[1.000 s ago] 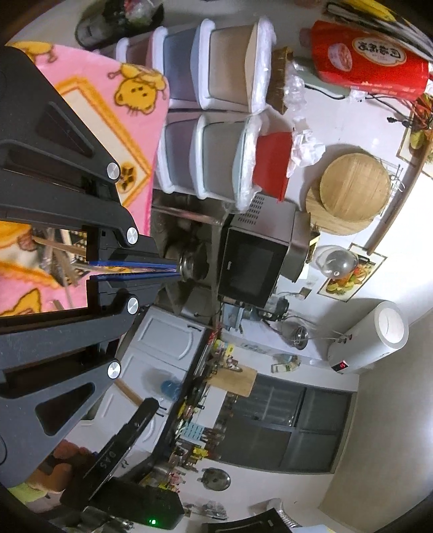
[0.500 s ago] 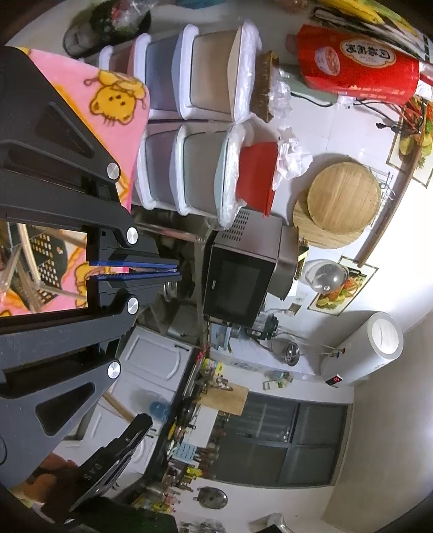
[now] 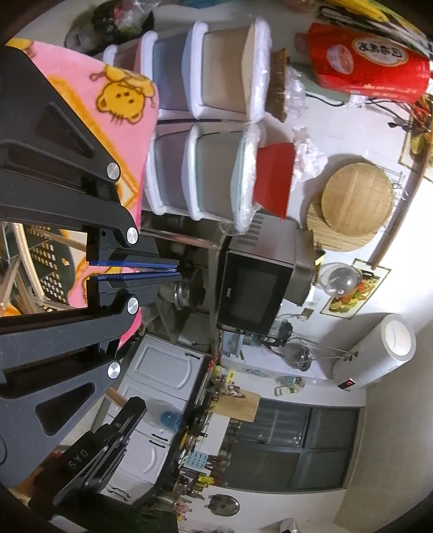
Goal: Organize utensils
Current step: 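Open both tools to drop the chopsticks into the basket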
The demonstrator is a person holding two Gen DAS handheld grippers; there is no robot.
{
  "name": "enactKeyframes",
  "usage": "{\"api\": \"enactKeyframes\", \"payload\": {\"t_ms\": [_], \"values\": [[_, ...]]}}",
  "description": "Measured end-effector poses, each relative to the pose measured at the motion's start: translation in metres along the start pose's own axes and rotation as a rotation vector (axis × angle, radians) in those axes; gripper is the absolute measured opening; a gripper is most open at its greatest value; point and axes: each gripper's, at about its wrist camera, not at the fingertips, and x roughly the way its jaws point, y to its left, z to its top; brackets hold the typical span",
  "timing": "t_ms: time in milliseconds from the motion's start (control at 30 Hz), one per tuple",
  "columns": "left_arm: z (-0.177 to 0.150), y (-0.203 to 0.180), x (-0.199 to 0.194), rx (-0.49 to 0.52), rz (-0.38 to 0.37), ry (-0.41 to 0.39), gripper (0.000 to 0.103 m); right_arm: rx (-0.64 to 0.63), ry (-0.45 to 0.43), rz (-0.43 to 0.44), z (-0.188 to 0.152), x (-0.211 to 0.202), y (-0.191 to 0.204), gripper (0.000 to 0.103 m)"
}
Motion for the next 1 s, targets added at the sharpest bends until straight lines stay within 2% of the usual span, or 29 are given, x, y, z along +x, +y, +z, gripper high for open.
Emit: {"api": "enactKeyframes", "payload": {"t_ms": [200,233,300,333,367,400,433,567,633,933,1000], "values": [[-0.019,0.005,0.009,-0.013,-0.009,0.055,0.001,0.025,0.033,0.016,-0.018,0.012,0.001,0.007],[-0.023,0.006,0.01,-0.014,-0.012,0.07,0.001,0.023,0.039,0.017,-0.021,0.012,0.001,0.008],[-0.029,0.008,0.012,-0.019,-0.017,0.089,0.002,0.022,0.055,0.018,-0.027,0.014,0.001,0.018],[-0.031,0.008,0.012,-0.021,-0.016,0.096,0.005,0.024,0.062,0.018,-0.029,0.015,0.001,0.028],[-0.034,0.01,0.012,-0.027,-0.019,0.106,0.007,0.026,0.067,0.017,-0.031,0.015,0.001,0.032],[-0.036,0.011,0.011,-0.032,-0.021,0.111,0.015,0.028,0.073,0.019,-0.033,0.015,0.0,0.034],[-0.039,0.011,0.01,-0.035,-0.023,0.116,0.019,0.027,0.078,0.018,-0.035,0.015,0.0,0.034],[-0.044,0.013,0.006,-0.045,-0.025,0.129,0.024,0.041,0.101,0.014,-0.043,0.013,-0.004,0.04],[-0.047,0.014,0.004,-0.051,-0.027,0.135,0.033,0.045,0.109,0.015,-0.046,0.01,-0.006,0.043],[-0.056,0.019,-0.021,-0.078,-0.033,0.16,0.058,0.05,0.155,-0.002,-0.061,-0.011,-0.015,0.05],[-0.06,0.021,-0.027,-0.095,-0.032,0.174,0.061,0.053,0.17,-0.002,-0.065,-0.017,-0.016,0.051]]}}
